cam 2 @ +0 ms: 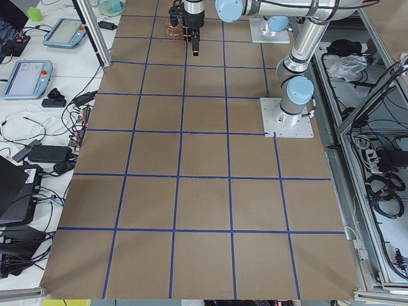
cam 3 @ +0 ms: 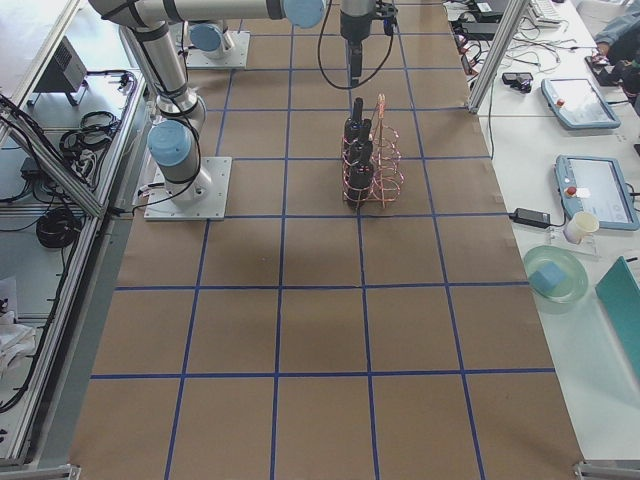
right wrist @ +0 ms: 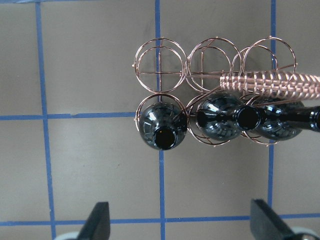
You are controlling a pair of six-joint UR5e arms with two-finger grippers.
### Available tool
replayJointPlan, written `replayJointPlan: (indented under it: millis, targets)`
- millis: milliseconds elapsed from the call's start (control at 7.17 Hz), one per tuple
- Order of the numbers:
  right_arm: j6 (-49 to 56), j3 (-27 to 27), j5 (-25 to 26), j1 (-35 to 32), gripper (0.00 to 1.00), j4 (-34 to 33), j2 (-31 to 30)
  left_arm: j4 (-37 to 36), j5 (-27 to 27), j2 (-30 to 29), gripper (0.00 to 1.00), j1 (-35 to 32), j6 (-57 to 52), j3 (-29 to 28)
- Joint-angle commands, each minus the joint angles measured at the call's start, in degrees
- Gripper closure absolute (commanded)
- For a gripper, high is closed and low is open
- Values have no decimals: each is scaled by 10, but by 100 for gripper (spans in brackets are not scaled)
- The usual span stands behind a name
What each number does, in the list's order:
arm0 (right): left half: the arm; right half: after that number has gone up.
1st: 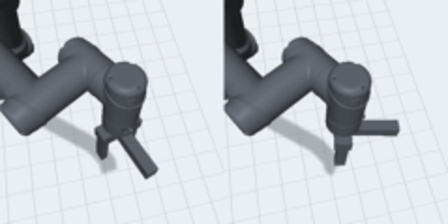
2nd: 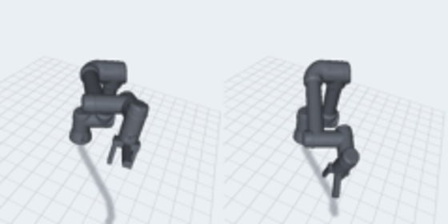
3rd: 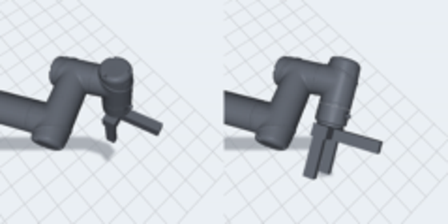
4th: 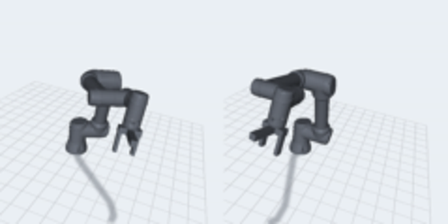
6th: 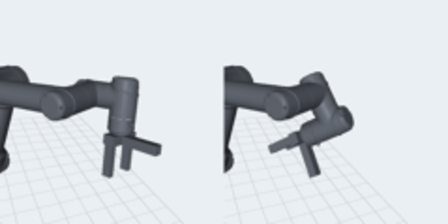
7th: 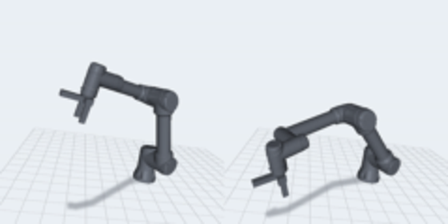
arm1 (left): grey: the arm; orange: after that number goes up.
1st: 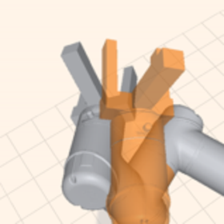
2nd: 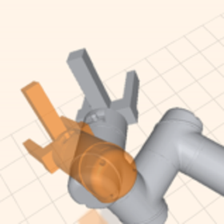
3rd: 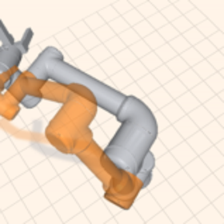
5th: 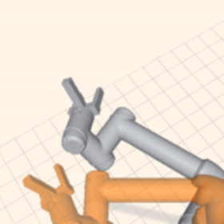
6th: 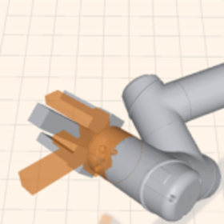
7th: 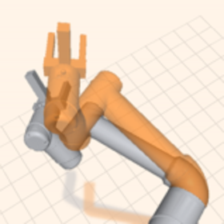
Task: Place wine into wine basket
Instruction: 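Raise the open right gripper above the rack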
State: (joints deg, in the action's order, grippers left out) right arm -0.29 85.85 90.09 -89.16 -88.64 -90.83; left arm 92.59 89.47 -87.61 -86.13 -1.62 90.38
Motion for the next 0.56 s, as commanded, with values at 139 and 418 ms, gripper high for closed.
replayJointPlan:
  millis: [139,418]
  targets:
    - [-62,5,2,-45,0,12,-16,1,-1,2,0,0,0,-1]
    - [-59,5,4,-45,0,16,-17,4,-3,-5,0,-1,0,-1]
